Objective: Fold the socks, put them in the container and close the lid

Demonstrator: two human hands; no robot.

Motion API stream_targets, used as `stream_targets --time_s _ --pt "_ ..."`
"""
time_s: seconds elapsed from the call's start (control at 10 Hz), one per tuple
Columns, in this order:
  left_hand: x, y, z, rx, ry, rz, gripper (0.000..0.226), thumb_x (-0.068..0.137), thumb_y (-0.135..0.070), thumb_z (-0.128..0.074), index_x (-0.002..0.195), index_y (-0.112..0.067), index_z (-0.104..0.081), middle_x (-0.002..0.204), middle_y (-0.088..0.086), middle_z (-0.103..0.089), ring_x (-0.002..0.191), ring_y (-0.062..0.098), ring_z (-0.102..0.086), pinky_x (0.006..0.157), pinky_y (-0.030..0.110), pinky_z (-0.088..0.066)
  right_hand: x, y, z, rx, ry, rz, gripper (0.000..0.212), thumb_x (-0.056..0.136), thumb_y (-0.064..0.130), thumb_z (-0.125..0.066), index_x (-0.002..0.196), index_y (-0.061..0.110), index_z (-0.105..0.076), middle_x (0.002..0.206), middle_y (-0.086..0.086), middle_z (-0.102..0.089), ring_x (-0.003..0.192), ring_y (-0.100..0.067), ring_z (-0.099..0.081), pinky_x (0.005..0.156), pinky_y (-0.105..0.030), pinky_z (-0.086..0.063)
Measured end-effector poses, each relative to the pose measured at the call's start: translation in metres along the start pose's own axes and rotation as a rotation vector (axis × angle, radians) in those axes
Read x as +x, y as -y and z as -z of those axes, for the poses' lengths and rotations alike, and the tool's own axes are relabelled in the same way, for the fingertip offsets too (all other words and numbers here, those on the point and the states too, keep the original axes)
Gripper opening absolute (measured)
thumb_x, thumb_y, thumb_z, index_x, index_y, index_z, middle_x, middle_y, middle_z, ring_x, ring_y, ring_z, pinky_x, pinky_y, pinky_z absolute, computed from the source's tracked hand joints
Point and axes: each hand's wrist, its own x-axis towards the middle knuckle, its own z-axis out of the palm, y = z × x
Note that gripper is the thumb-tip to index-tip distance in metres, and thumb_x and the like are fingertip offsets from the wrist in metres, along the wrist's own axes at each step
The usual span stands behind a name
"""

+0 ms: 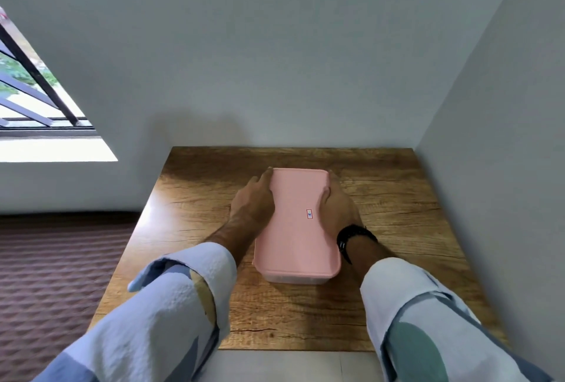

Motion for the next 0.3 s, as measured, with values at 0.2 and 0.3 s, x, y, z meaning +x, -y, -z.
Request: stream_targets --time_s 0.2,0.3 --pt "0.000 -0.002 0.013 0.005 0.093 0.024 0.058 0.103 -0.035 -0.030 0.160 -0.042 -0.022 0.145 0.017 -0.055 0.125 0.044 -0.058 0.105 0.053 -0.047 0.003 0.006 0.003 0.009 0.052 -0.018 0.054 0.107 0.029 -0.028 0.160 0.030 -0.019 0.132 -0.017 -0.065 0.119 -0.038 -0.061 0.100 -0.042 -0.047" --pt "-0.020 -0.002 0.035 0.048 -0.023 0.043 0.058 0.101 -0.046 -0.033 0.159 -0.045 -0.021 0.145 0.011 -0.053 0.122 0.041 -0.061 0.098 0.052 -0.051 -0.007 0.009 0.022 -0.072 0.089 -0.015 0.055 0.108 0.034 -0.029 0.161 0.028 -0.017 0.156 -0.013 -0.044 0.138 -0.035 -0.047 0.112 -0.049 -0.040"
